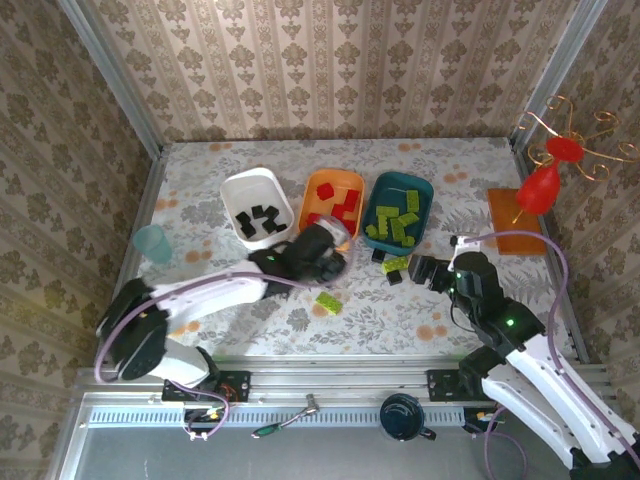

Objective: Sort the legos into containers by color
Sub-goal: Place the lego in the container, then pick up the lego from the middle-left of the table.

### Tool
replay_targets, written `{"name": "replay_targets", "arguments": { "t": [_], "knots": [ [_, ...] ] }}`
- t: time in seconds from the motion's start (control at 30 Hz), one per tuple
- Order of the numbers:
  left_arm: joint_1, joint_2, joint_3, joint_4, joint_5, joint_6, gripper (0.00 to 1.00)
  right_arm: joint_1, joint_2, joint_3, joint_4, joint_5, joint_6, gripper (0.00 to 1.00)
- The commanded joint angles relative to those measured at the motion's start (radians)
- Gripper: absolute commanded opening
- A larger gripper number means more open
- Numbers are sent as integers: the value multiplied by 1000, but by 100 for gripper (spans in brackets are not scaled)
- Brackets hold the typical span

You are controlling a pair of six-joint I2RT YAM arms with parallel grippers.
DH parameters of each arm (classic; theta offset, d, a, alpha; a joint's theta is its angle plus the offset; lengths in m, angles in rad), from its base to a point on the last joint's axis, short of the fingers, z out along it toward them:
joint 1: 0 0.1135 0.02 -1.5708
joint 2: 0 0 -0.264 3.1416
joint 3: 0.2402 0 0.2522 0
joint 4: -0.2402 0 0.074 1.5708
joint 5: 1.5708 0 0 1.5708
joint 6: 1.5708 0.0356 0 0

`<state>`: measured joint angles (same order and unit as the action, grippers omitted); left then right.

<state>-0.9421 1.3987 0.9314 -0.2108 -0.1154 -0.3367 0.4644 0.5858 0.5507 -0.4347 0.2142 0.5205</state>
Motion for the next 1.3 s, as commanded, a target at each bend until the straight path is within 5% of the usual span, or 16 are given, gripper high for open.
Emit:
{"name": "replay_targets", "arguments": {
  "t": [0.0, 0.23, 0.4, 0.47, 0.57, 0.77, 1.07, 1.1, 1.13, 1.27],
  "knots": [
    [126, -119, -73, -50, -55, -36, 29, 2, 46, -19, 85, -123, -8, 90],
    [504, -123, -123, -8, 118, -30, 30, 5, 95, -26, 122, -157, -7, 90],
    [591, 28, -39, 20, 179, -25, 34, 5, 90, -22, 107, -153, -11, 90],
    [605, 70, -7, 20, 184, -24, 41, 5, 85, -27, 103, -150, -11, 90],
    [600, 84, 25, 13, 201, -24, 67, 5, 76, -32, 99, -150, -10, 91],
    [499, -7, -15, -2, 188, -9, 79, 5, 72, -29, 90, -140, -22, 91],
    [95, -81, -171, -53, 142, -67, 84, 5, 84, -38, 103, -119, -40, 91],
    [48, -64, -175, -59, 122, -78, 86, 5, 88, -38, 105, -119, -42, 91],
    [3, -45, -174, -69, 98, -88, 99, 5, 92, -38, 106, -119, -43, 91],
    [-86, 34, -147, -77, 18, -102, 100, 5, 101, -34, 113, -120, -46, 91]
  ]
}}
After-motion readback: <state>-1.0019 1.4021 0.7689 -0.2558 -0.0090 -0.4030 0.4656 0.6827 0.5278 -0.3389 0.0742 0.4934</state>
